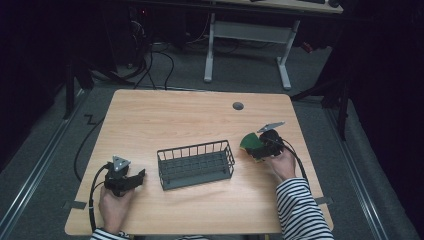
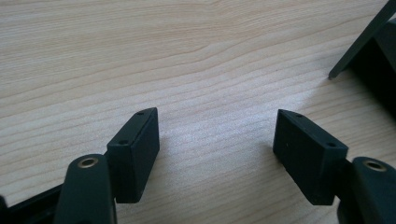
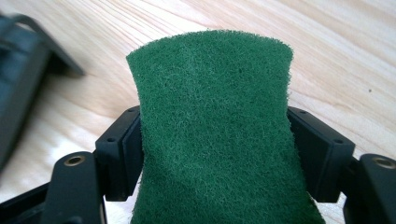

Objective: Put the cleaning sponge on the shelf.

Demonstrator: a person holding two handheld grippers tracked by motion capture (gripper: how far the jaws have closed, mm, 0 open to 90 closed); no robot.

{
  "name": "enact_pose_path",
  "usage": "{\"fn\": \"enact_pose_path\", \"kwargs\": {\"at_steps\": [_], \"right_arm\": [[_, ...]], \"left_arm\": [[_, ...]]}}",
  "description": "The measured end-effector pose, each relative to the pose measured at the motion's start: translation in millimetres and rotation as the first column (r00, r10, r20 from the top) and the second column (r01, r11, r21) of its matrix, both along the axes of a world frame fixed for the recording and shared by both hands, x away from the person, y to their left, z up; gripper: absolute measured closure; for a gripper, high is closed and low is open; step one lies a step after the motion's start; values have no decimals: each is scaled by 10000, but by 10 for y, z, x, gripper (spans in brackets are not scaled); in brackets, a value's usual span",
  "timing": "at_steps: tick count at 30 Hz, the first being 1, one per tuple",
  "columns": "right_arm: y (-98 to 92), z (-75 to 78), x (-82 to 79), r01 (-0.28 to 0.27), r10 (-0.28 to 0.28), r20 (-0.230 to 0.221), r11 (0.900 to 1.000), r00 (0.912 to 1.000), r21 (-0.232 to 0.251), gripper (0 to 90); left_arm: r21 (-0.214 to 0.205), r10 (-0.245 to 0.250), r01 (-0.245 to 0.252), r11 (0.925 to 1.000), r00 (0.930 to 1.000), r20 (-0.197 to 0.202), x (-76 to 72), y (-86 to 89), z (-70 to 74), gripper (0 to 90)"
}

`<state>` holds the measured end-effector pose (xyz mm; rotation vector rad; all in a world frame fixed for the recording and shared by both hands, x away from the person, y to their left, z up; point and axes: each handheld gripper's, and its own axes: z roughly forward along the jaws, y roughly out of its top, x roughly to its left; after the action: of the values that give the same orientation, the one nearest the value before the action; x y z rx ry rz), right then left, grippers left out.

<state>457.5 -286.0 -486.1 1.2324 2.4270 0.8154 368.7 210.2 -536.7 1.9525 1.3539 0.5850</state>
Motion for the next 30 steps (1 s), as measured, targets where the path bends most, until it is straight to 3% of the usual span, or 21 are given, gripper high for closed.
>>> {"fn": "enact_pose_path", "kwargs": {"at_steps": [11, 19, 24, 30], "right_arm": [[61, 294, -199, -285, 251, 522, 9975, 9983, 651, 273], [108, 474, -342, -528, 443, 1019, 9952, 9938, 826, 274], [189, 677, -443, -821, 639, 1418, 9886, 9878, 1260, 275], [403, 873, -516, -1507, 1270, 1740, 9799, 9765, 1306, 274]], "left_arm": [[-16, -42, 42, 10000, 10000, -5, 1, 0, -1, 311], [-49, -47, 46, 10000, 10000, -29, 2, 3, 1, 309], [-86, -36, 35, 10000, 10000, -20, 2, 7, 0, 309], [-101, -27, 27, 9999, 10000, -18, 3, 8, 0, 309]]}}
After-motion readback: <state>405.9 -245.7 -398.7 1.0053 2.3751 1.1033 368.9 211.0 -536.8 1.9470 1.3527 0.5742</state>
